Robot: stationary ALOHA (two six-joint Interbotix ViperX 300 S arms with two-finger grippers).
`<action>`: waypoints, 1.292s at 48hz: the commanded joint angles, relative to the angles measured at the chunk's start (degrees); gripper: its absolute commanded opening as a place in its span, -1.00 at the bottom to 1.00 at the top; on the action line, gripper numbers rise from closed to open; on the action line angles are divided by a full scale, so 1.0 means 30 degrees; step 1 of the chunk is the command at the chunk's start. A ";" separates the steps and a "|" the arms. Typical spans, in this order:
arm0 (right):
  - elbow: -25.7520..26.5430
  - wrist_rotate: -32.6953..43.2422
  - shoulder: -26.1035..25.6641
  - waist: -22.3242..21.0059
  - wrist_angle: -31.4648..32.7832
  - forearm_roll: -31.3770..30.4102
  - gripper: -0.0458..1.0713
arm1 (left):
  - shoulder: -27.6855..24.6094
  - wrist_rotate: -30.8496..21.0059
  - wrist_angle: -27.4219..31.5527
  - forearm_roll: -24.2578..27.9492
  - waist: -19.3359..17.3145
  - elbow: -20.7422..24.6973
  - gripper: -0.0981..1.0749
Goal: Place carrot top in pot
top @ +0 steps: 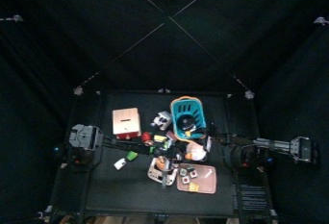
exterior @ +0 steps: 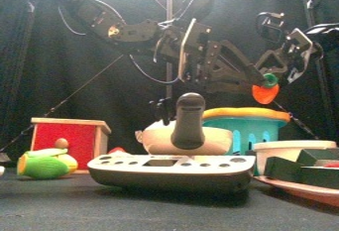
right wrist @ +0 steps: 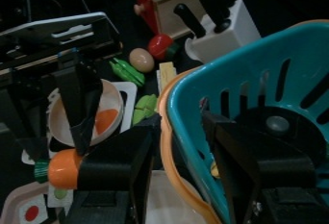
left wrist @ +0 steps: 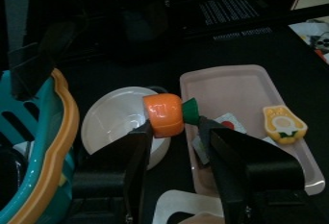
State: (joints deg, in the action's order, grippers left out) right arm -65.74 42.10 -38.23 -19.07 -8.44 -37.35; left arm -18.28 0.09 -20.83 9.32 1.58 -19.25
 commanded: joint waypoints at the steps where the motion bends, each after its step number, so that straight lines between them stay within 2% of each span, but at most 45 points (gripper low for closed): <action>1: 0.0176 0.0029 -0.0088 -0.0234 0.0000 0.0029 0.49 | -0.0176 -0.0029 -0.0088 -0.0059 -0.0146 0.0967 0.39; 24: 0.0146 0.0029 -0.0088 -0.0264 0.0029 -0.0029 0.49 | -0.1729 0.0000 0.0146 -0.1436 -0.0908 0.2285 0.39; 34: 0.0176 0.0029 -0.0088 -0.0264 0.0029 -0.0029 0.49 | -0.2080 -0.0029 0.0996 -0.1553 -0.1055 0.2871 0.45; 43: 0.0176 0.0029 -0.0088 -0.0264 0.0029 0.0000 0.49 | -0.2578 -0.0029 0.1904 -0.1963 -0.1201 0.3633 0.58; 51: 0.0176 0.0029 -0.0088 -0.0264 0.0029 0.0000 0.49 | -0.2549 -0.0029 0.2432 -0.1992 -0.1201 0.3662 0.68; 62: 0.0176 0.0029 -0.0088 -0.0264 0.0029 0.0000 0.49 | -0.2285 0.0000 0.2432 -0.1934 -0.1084 0.3574 0.68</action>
State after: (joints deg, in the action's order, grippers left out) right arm -65.92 42.10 -38.23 -19.51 -8.17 -37.35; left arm -27.07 0.09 -13.27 3.43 -1.67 -9.76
